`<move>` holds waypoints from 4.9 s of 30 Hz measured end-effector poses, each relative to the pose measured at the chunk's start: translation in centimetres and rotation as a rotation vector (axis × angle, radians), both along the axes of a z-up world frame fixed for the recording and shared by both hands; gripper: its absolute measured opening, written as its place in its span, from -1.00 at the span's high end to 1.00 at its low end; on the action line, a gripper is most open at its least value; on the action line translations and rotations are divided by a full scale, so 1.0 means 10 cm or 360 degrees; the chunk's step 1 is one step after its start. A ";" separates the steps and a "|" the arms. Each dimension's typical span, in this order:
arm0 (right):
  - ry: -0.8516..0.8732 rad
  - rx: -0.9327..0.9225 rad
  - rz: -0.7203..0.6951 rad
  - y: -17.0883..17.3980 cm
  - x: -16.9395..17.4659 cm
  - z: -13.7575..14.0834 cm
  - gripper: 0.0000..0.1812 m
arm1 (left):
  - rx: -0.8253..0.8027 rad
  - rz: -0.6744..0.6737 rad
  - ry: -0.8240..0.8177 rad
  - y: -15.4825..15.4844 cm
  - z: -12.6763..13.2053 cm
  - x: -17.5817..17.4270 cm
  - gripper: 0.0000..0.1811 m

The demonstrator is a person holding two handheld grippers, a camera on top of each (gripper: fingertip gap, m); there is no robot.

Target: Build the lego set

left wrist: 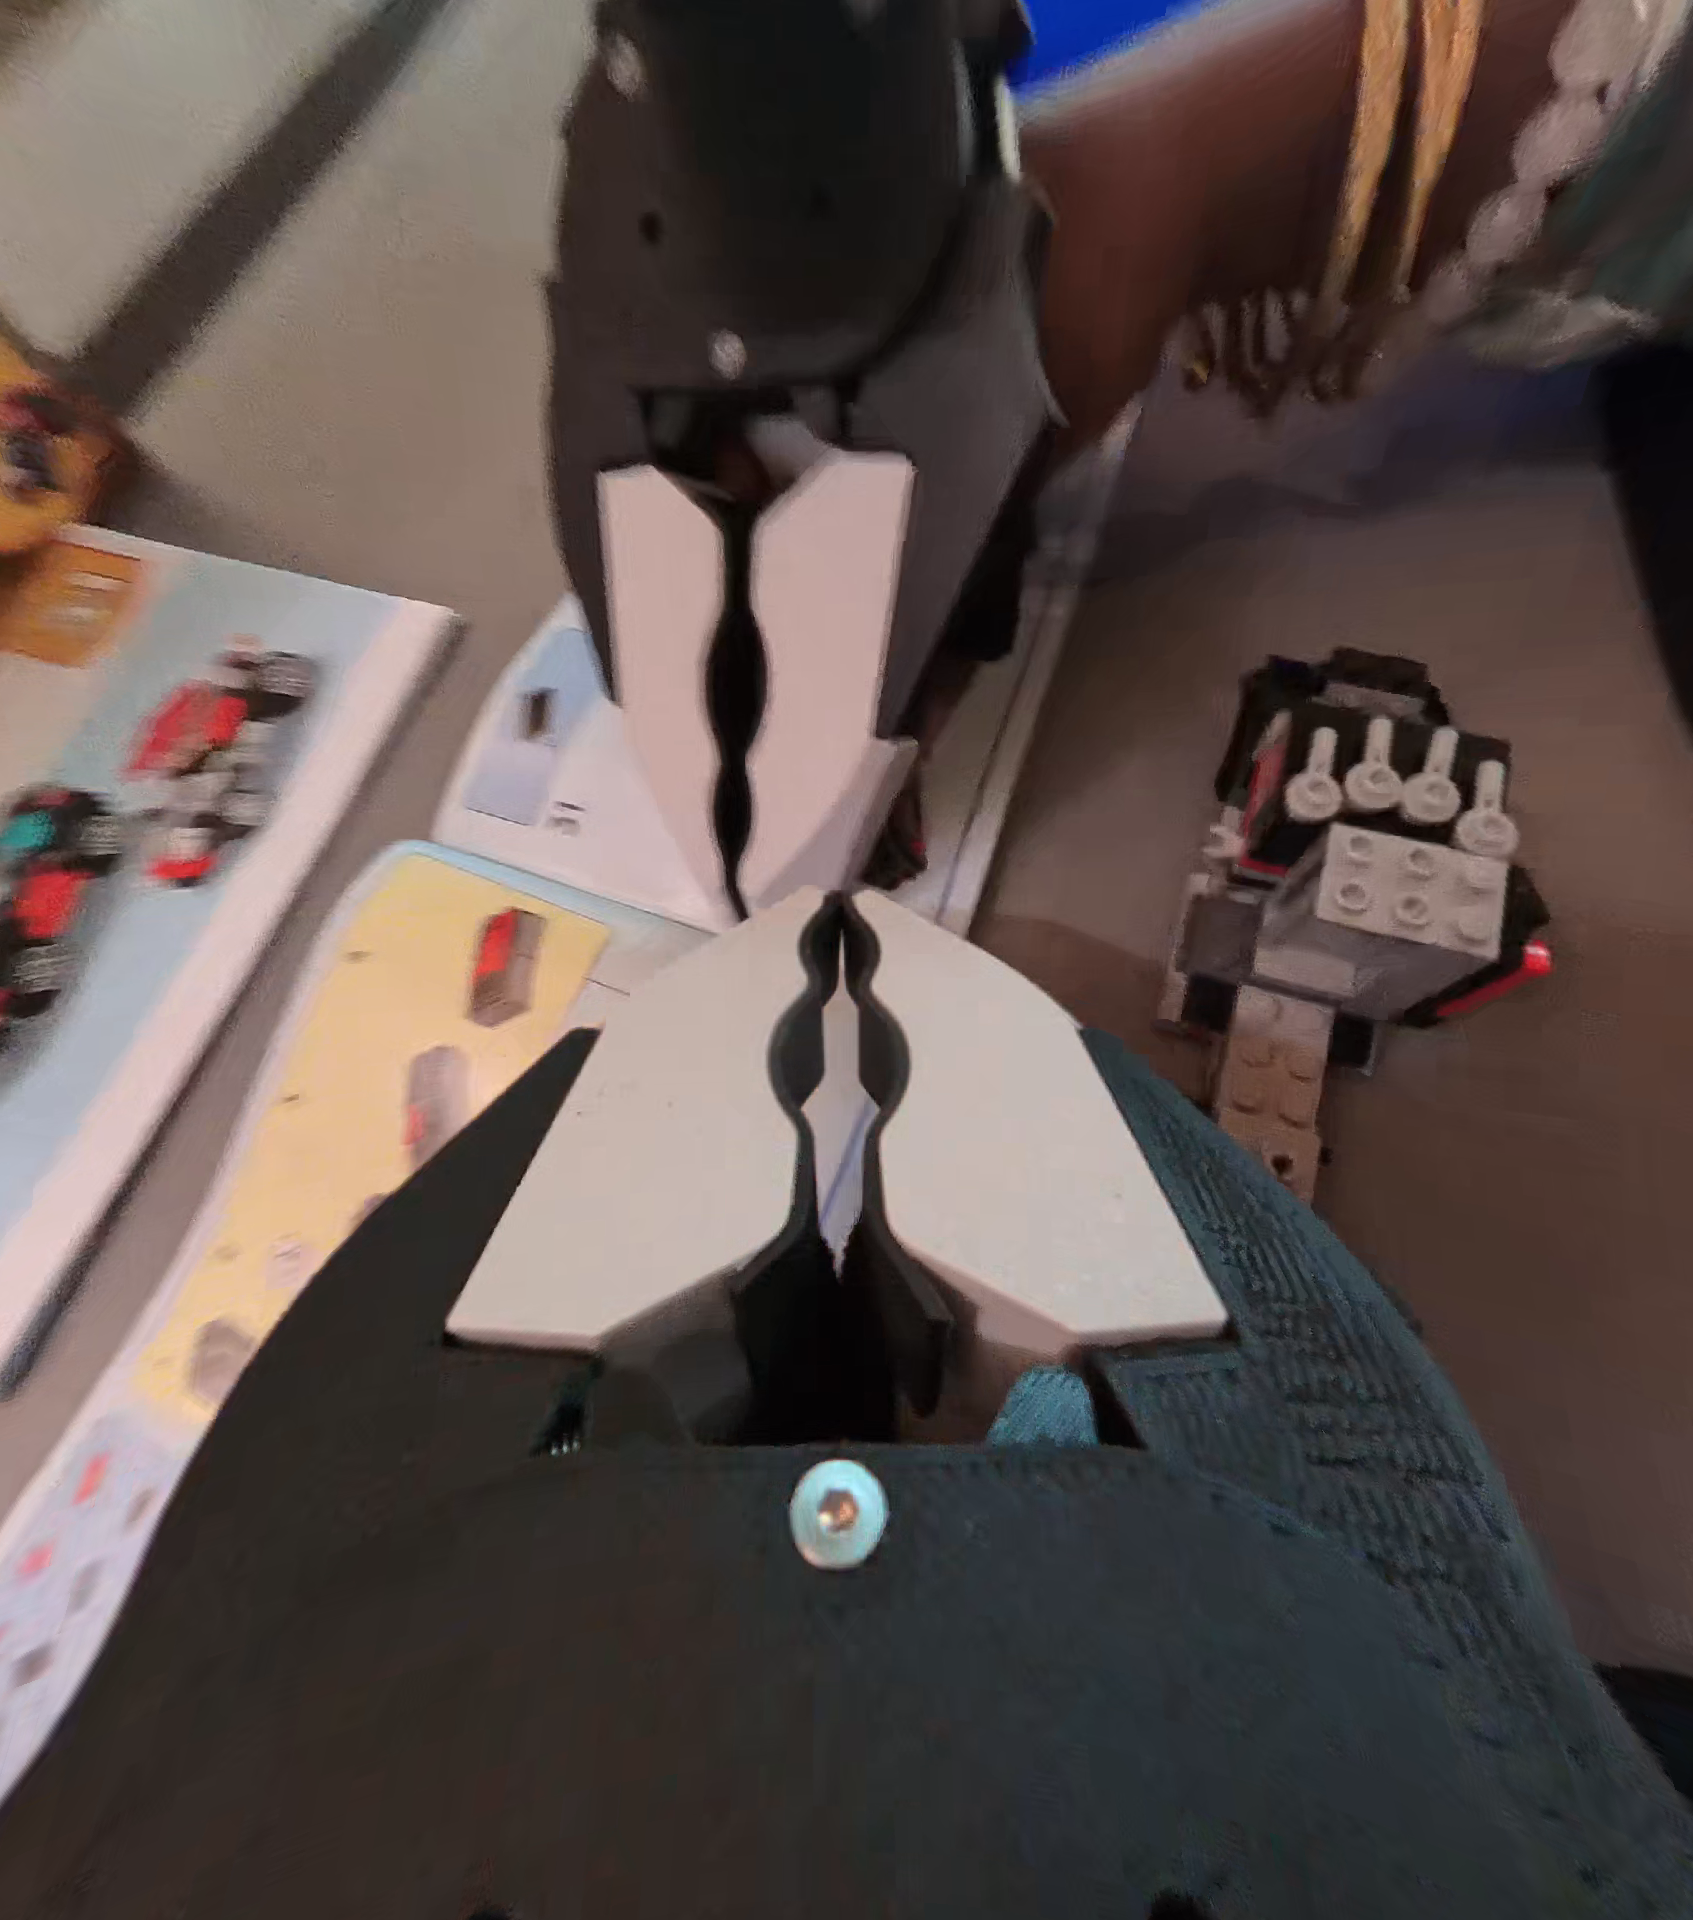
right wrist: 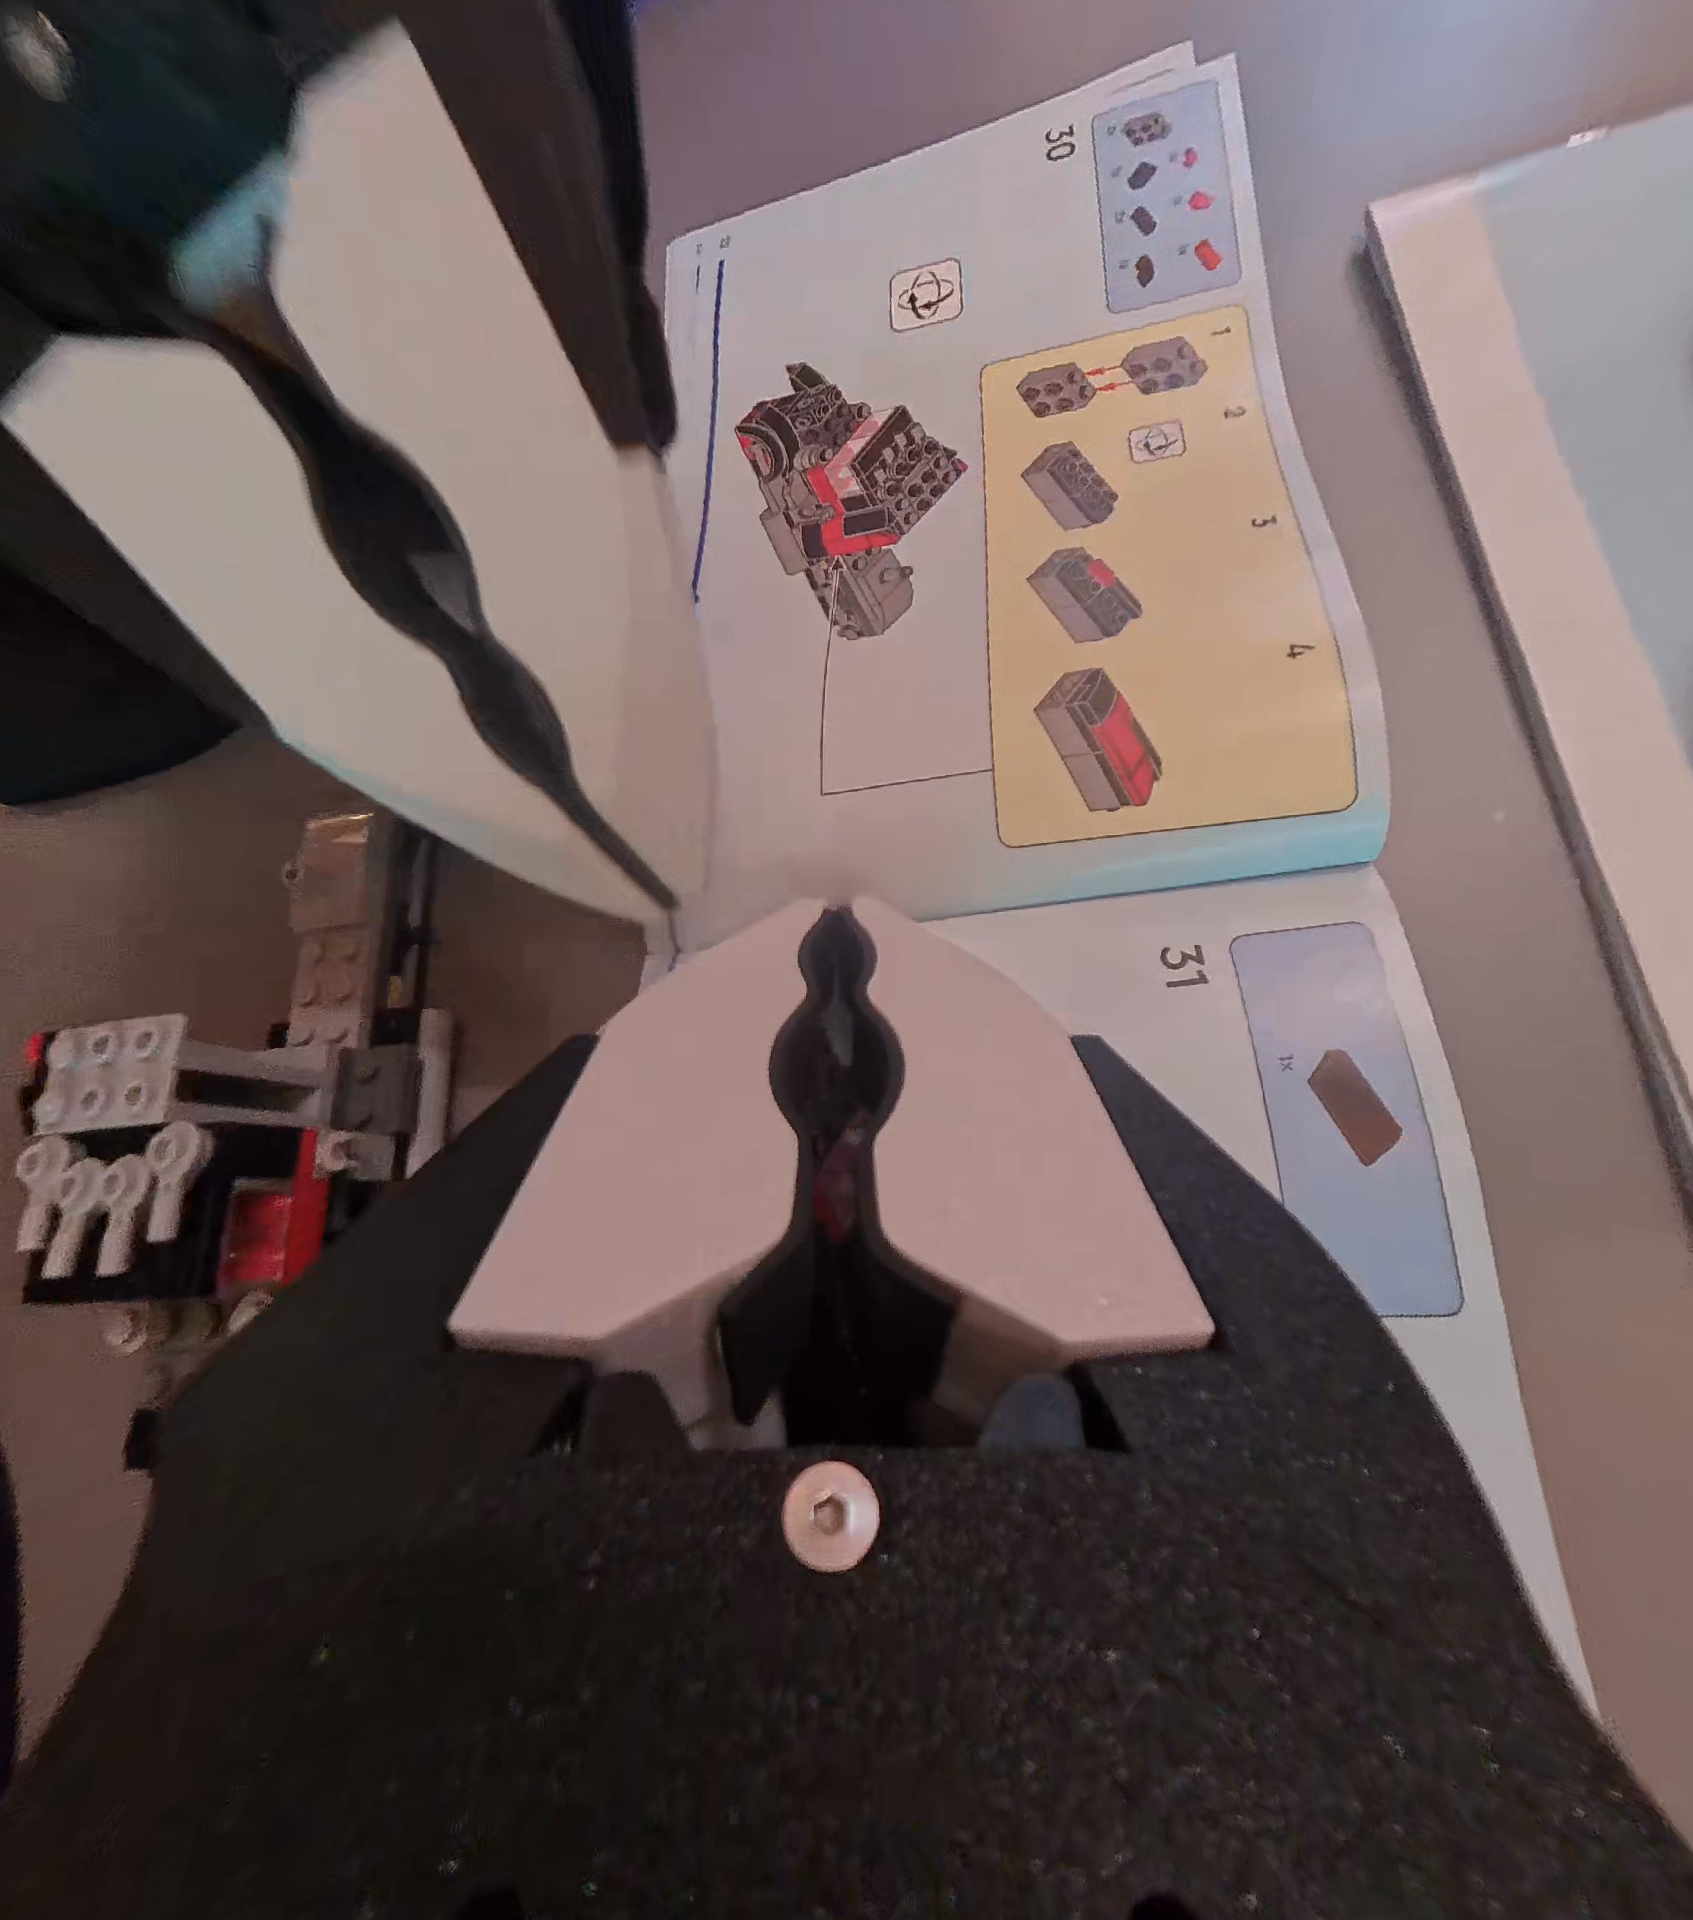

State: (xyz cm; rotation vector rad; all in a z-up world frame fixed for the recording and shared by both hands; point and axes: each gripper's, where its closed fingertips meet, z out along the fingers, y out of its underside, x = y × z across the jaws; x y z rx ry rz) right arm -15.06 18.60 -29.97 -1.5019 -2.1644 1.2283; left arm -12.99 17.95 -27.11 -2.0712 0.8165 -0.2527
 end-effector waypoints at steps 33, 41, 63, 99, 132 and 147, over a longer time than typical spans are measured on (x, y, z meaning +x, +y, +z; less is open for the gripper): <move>0.0160 0.0231 0.0120 -0.43 0.73 0.81 0.13 | 0.0491 0.0280 -0.0411 0.01 0.63 -0.36 0.76; -0.0108 0.0427 0.0236 -0.61 0.85 0.09 0.59 | 0.0712 0.0519 -0.0667 -0.02 0.86 -0.74 0.76; 0.0057 0.0225 -0.1772 1.92 0.82 0.53 0.59 | 0.0616 0.0546 -0.0140 0.02 0.55 -0.78 0.76; -0.0072 0.0337 -0.0827 0.22 0.24 0.01 0.38 | 0.0951 0.1505 -0.0410 -0.25 0.89 -1.93 0.65; 0.1584 0.1182 -0.0895 0.61 0.86 1.37 0.86 | 0.1606 0.0929 -0.0425 -0.29 1.36 -1.46 1.00; 0.1638 0.1077 -0.1076 0.66 0.80 1.47 -0.45 | 0.1612 0.0543 -0.0253 -0.22 1.42 -0.87 0.11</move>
